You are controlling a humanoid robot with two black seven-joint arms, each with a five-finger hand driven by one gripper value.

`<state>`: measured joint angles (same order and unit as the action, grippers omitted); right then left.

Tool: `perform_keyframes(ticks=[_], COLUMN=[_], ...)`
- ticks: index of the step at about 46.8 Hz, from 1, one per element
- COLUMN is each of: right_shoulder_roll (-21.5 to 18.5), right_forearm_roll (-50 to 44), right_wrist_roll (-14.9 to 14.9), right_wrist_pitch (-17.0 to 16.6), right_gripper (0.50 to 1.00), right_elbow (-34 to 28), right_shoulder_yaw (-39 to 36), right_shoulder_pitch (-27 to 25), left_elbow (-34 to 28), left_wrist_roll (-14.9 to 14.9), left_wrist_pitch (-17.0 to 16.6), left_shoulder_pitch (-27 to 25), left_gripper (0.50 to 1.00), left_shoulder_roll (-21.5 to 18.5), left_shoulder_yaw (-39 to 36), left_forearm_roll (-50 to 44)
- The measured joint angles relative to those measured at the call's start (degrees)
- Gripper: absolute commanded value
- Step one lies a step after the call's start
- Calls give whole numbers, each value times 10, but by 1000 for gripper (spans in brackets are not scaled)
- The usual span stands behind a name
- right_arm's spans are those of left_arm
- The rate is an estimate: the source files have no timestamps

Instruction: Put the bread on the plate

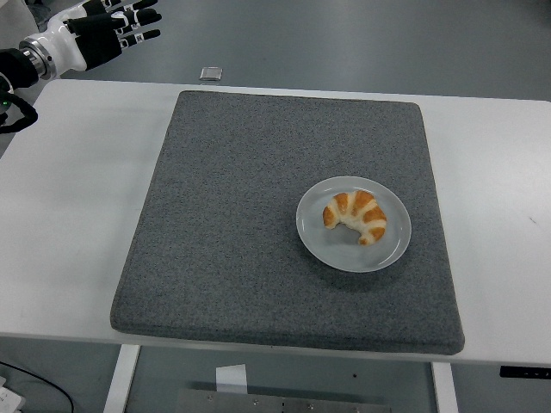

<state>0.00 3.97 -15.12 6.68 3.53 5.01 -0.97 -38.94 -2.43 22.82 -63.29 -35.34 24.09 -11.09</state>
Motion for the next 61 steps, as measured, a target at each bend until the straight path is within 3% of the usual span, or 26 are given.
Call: perform_keyframes(ticks=[28, 41, 61], right_shoulder_roll=[0, 0, 0], right_forearm_roll=[2, 1, 2], right_wrist_roll=[0, 0, 0], right_wrist_pitch=[-1, -1, -1], right_gripper=[932, 932, 932], right_elbow=[1, 1, 1], right_shoulder_yaw=[-2, -2, -2], right_shoulder_pitch=[0, 1, 1], left_elbow=[17, 33, 54], left_wrist_roll=[0, 0, -1], left_wrist_pitch=[-1, -2, -2], left_shoulder_pitch=[4, 21, 37], left_gripper=[1000, 1000, 1000], left_shoulder_roll=[6, 9, 58], left_shoulder_yaw=[6, 19, 19], left_forearm_roll=[-1, -50, -54])
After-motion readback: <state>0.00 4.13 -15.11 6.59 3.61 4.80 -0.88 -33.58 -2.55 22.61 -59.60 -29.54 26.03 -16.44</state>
